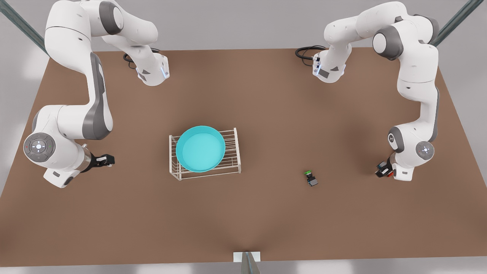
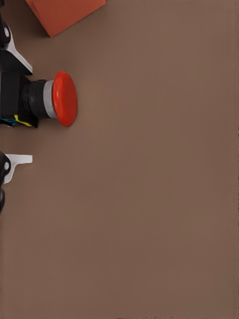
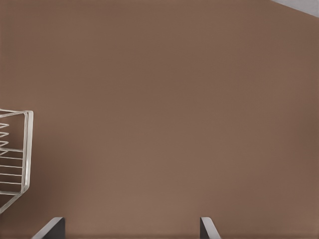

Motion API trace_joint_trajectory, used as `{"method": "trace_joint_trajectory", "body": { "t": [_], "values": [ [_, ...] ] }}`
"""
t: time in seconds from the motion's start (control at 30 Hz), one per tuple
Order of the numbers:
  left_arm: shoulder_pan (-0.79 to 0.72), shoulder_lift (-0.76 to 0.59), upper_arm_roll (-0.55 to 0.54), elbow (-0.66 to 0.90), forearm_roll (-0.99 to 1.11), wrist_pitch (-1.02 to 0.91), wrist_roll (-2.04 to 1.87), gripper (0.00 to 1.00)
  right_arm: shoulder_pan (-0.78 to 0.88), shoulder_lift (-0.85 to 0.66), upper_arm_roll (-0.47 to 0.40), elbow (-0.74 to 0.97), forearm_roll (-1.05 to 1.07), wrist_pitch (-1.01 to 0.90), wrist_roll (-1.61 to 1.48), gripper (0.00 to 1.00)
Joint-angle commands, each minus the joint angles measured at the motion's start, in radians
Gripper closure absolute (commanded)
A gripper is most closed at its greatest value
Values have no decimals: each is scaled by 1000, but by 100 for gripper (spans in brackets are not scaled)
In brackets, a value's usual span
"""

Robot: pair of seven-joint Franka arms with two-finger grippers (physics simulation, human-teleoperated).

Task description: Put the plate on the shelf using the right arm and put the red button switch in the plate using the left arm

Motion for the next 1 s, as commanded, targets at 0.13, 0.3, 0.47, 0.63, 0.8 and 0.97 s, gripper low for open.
{"method": "trace_joint_trajectory", "body": {
  "t": [0.13, 0.3, 0.47, 0.63, 0.8, 0.97],
  "values": [
    [-1, -6, 0, 2, -4, 7, 0, 39, 0, -1, 0, 0, 1, -1, -2, 0],
    [-5, -10, 0, 7, -5, -1, -12, 57, 0, -1, 0, 0, 1, -1, -2, 0],
    [-116, -114, -9, 82, -4, -197, -181, 57, 0, -1, 0, 0, 1, -1, -2, 0],
    [-283, -183, -136, 252, -1, -495, -616, 57, 0, -1, 0, 0, 1, -1, -2, 0],
    [-482, -226, -244, 352, -4, -662, -1020, 57, 0, -1, 0, 0, 1, -1, -2, 0],
    [-622, -173, -382, 473, -7, -653, -1347, 57, 0, -1, -2, 0, 1, -1, -3, 0]
  ]
}}
